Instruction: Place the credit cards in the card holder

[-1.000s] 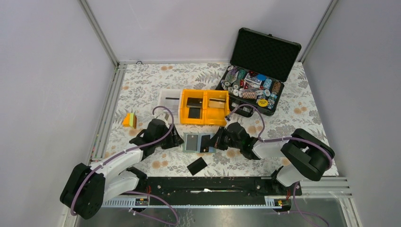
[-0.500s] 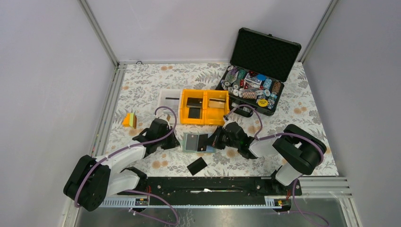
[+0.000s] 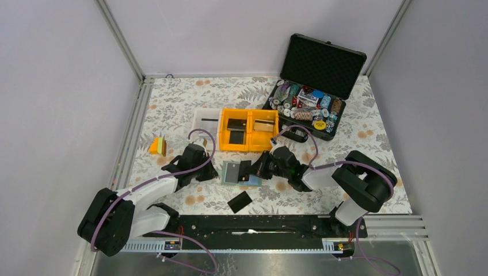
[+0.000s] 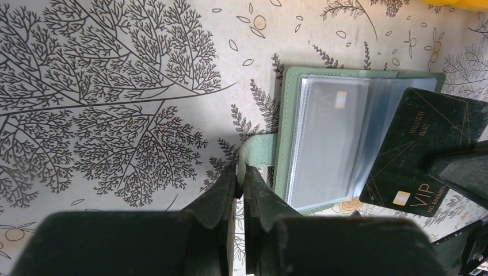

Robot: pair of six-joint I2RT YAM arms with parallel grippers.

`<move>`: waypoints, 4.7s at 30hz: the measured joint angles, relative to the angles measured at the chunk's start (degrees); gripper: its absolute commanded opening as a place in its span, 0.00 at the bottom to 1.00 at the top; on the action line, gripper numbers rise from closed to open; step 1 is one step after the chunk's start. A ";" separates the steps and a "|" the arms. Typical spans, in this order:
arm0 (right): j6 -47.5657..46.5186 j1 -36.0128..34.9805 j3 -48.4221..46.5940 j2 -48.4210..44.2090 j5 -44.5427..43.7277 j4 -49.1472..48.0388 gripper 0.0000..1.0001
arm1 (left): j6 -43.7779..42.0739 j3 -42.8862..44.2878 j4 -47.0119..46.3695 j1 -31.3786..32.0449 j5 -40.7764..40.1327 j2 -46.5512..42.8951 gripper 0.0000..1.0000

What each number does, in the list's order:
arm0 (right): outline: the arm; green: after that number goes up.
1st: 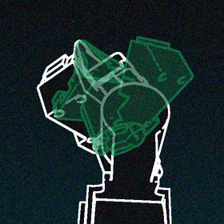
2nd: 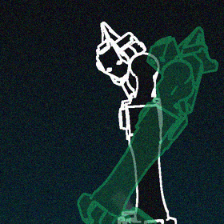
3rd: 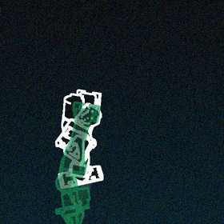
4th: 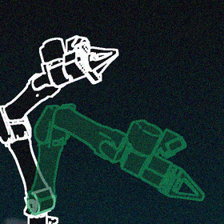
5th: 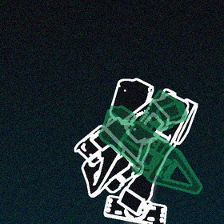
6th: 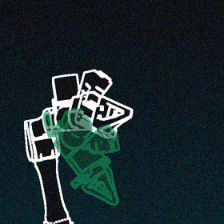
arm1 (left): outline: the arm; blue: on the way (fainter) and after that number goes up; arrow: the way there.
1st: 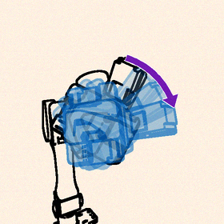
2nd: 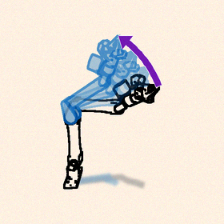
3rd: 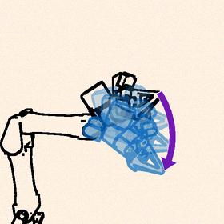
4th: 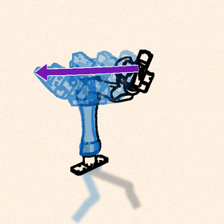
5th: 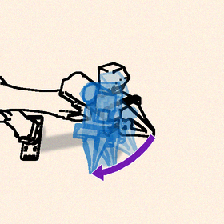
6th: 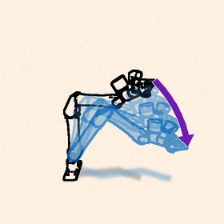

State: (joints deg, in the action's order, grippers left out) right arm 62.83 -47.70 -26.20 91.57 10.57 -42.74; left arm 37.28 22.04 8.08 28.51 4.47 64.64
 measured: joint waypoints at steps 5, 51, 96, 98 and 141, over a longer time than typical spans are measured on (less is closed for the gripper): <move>-0.04 0.00 -0.24 0.52 -0.04 0.26 0.00 | 0.00 0.00 0.02 0.02 -0.02 0.00 0.00; 3.98 -0.94 -4.81 12.81 3.50 -6.21 0.17 | -1.05 -0.02 -1.79 0.00 2.01 0.79 0.00; -13.11 -6.05 -17.90 6.69 -10.58 25.77 0.30 | -1.90 0.00 -2.23 0.00 3.72 1.57 0.00; -13.18 -6.51 -19.08 7.87 -10.58 25.83 0.30 | -1.84 0.00 -2.40 0.00 3.91 1.62 0.00; 2.36 -9.03 -20.31 9.55 -10.01 22.53 0.45 | 1.77 -1.20 -4.39 0.42 0.83 1.09 0.00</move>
State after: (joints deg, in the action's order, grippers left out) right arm 65.19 -56.73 -46.50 101.12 0.56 -20.21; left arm 39.05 20.84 3.68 28.93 5.30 65.73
